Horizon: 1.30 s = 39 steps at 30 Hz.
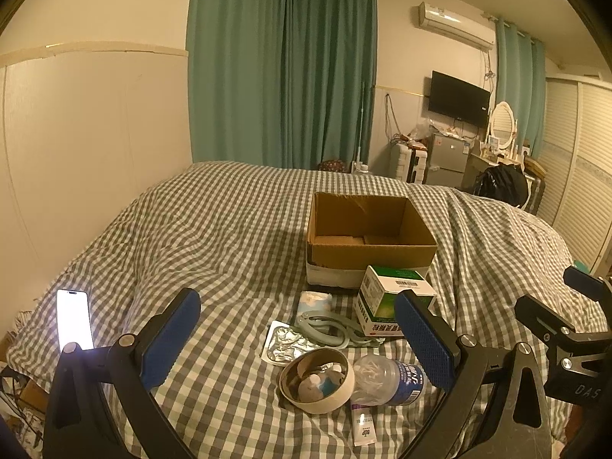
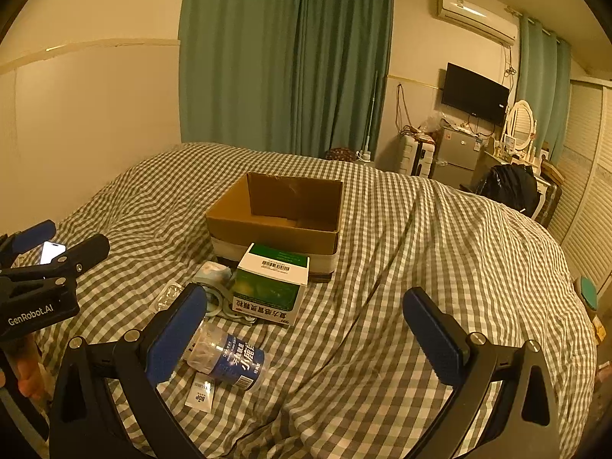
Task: Organize objects
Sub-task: 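Move both tools toward the items beside the cardboard box, then grasp the tape roll with the left tool while the right tool grasps the floss jar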
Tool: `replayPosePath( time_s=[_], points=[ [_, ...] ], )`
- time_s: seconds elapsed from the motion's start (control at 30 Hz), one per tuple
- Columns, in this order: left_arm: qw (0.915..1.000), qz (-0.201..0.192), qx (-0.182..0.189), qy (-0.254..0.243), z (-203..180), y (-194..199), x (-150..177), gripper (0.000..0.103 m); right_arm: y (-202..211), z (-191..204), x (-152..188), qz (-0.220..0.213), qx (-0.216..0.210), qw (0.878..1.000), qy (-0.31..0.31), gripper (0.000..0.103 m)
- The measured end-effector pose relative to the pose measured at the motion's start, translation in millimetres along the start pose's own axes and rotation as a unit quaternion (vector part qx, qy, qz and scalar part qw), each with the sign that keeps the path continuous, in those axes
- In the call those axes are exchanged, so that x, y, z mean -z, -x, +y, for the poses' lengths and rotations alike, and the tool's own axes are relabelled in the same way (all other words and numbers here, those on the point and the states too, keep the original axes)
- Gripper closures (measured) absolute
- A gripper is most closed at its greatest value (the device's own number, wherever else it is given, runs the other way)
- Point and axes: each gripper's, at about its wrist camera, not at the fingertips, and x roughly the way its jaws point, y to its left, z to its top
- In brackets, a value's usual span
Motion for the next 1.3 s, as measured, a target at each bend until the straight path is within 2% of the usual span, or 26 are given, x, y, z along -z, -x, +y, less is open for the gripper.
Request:
replayPosePath(
  time_s=[0.27, 0.53, 0.83, 1.07, 1.1, 1.2, 1.3],
  points=[
    [0.9999, -0.012, -0.004, 0.003, 9, 3, -2, 0.000, 3, 5, -4, -0.008, -0.004, 1.000, 0.004, 0.000],
    [0.9996, 0.021, -0.017, 0.000, 26, -14, 12, 0.000, -10, 20, -2, 0.004, -0.007, 1.000, 0.028, 0.000],
    [0.9964, 0.082, -0.018, -0.009, 34, -46, 42, 0.000, -45, 28, 18, 0.061, -0.017, 0.996, 0.061, 0.000],
    [0.9907, 0.132, 0.007, -0.029, 18, -68, 63, 0.000, -71, 23, 35, 0.101, -0.034, 0.992, 0.063, 0.000],
    [0.9896, 0.140, 0.006, -0.034, 16, -71, 65, 0.000, -72, 24, 36, 0.105, -0.038, 0.992, 0.062, 0.000],
    [0.9849, 0.160, -0.031, -0.060, 11, -82, 76, 0.000, -83, 30, 45, 0.125, -0.059, 0.988, 0.076, 0.000],
    [0.9850, 0.161, -0.031, -0.053, 19, -85, 76, 0.000, -98, 44, 58, 0.164, -0.080, 0.978, 0.105, 0.000]
  ],
)
